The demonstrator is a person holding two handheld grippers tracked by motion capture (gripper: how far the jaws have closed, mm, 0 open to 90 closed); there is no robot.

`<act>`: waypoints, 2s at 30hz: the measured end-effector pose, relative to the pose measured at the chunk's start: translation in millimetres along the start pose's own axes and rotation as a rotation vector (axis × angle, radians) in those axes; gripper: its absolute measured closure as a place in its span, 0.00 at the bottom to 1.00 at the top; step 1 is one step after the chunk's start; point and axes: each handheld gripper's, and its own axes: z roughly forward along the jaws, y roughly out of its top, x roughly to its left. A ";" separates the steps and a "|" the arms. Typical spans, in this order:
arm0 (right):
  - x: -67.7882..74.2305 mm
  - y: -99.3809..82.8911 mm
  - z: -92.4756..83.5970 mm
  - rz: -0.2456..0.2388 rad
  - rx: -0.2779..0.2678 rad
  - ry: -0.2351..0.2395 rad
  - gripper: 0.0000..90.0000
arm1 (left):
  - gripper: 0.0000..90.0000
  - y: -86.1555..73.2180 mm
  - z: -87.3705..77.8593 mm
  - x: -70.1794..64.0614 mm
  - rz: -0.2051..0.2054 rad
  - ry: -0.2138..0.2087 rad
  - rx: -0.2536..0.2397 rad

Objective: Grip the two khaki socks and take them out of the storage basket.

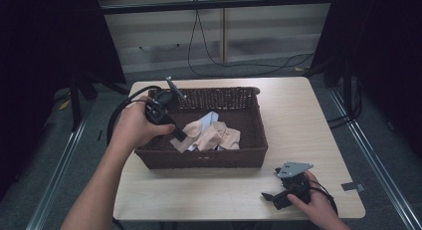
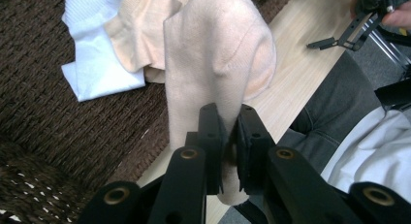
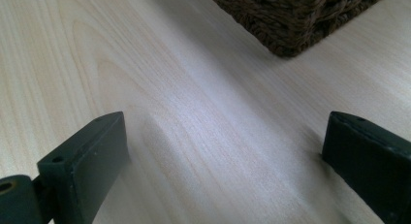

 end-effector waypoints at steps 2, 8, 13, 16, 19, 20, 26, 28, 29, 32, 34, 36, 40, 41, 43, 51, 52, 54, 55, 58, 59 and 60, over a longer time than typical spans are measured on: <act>0.0 0.0 0.0 0.000 0.000 0.000 0.02 | 0.92 -3.5 1.2 -2.0 0.008 -0.002 0.005; -0.1 -0.1 0.1 -0.002 -0.001 -0.001 0.02 | 0.92 -14.8 8.9 -3.8 0.020 -0.017 0.007; -0.1 -0.1 0.1 -0.003 -0.001 -0.001 0.02 | 0.92 -18.8 11.6 -8.7 0.033 -0.009 0.019; -0.1 -0.1 0.1 -0.003 -0.001 -0.001 0.02 | 0.92 -21.5 15.3 -12.7 0.046 -0.001 0.027; -0.1 -0.1 0.1 -0.003 -0.001 -0.001 0.02 | 0.92 -23.7 18.3 -16.1 0.054 -0.001 0.026; 0.0 -0.1 0.1 -0.001 -0.001 0.000 0.02 | 0.92 -24.9 20.1 -18.0 0.060 -0.006 0.028; -0.1 -0.1 0.1 -0.003 -0.001 -0.001 0.02 | 0.91 -29.2 32.2 -23.4 0.088 -0.002 0.036; -0.1 -0.1 0.1 -0.003 -0.001 -0.001 0.02 | 0.91 -30.5 37.3 -24.0 0.090 -0.002 0.038; 0.0 -0.1 0.1 -0.001 -0.001 -0.001 0.02 | 0.91 -31.5 40.0 -24.9 0.087 -0.009 0.032; 0.2 -0.1 -0.1 0.001 0.001 0.000 0.02 | 0.91 -32.5 46.2 -27.0 0.098 -0.017 0.040; 0.1 -0.1 0.0 0.000 0.001 -0.001 0.02 | 0.91 -33.2 51.0 -28.1 0.106 -0.014 0.038; 0.0 -0.2 -0.1 -0.002 0.002 0.000 0.02 | 0.91 -33.5 54.0 -28.8 0.106 -0.020 0.035; 0.0 -0.2 -0.1 -0.003 0.002 0.000 0.02 | 0.91 -34.9 61.5 -29.1 0.115 -0.022 0.033; 0.0 -0.2 -0.1 -0.002 0.002 0.000 0.02 | 0.91 -35.2 63.3 -29.4 0.112 -0.024 0.038; 0.0 -0.2 -0.1 -0.003 0.001 0.000 0.02 | 0.91 -36.6 68.8 -29.8 0.111 -0.029 0.033; 0.1 -0.1 -0.1 -0.001 0.002 0.000 0.02 | 0.78 -38.3 85.8 -31.1 0.132 -0.044 0.040; 0.0 -0.2 -0.1 -0.003 0.002 0.000 0.02 | 0.70 -37.8 87.0 -32.5 0.141 -0.037 0.026; 0.0 -0.2 -0.1 -0.003 0.002 0.000 0.02 | 0.51 -35.8 83.9 -33.9 0.145 -0.038 0.041; 0.0 -0.2 -0.1 -0.002 0.002 0.000 0.02 | 0.50 -35.1 82.6 -34.2 0.147 -0.044 0.033; 0.0 -0.2 0.0 -0.003 0.001 0.000 0.02 | 0.42 -27.2 69.8 -33.6 0.135 -0.015 0.000; 0.0 -0.2 -0.1 -0.003 0.002 0.000 0.02 | 0.38 -23.4 65.7 -31.8 0.130 -0.002 -0.006; 0.0 -0.2 -0.1 -0.002 0.002 0.000 0.02 | 0.36 -19.7 62.8 -29.3 0.131 0.008 -0.015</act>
